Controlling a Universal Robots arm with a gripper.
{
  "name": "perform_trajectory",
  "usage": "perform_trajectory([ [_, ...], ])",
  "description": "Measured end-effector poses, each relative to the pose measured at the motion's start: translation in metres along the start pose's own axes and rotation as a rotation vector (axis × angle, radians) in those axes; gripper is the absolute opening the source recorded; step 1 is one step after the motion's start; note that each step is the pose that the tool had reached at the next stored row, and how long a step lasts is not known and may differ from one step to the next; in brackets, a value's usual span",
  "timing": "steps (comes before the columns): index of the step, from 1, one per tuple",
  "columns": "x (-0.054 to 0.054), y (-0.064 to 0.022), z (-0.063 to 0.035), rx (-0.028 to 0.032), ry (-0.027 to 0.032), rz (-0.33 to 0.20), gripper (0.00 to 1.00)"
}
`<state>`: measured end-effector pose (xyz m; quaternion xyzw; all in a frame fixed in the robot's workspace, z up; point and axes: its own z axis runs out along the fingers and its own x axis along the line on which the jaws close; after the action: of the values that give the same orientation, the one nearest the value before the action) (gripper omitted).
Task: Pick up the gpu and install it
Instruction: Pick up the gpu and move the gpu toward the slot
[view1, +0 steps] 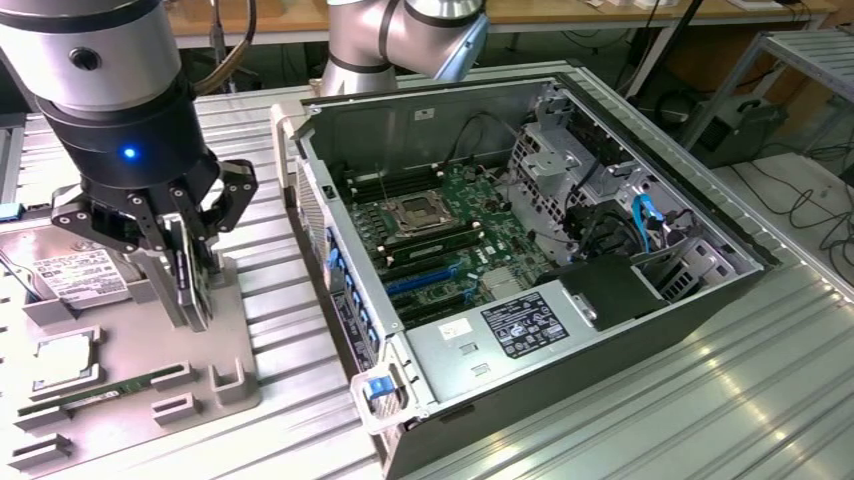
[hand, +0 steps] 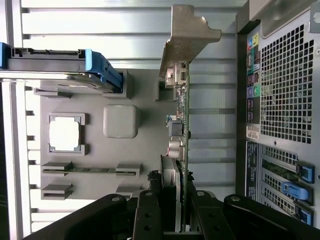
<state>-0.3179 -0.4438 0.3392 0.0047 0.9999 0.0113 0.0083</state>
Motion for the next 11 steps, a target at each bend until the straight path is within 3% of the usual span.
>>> perform_trajectory([
  [11, 0.0, -0.0001, -0.002, 0.0, 0.0, 0.0, 0.28],
])
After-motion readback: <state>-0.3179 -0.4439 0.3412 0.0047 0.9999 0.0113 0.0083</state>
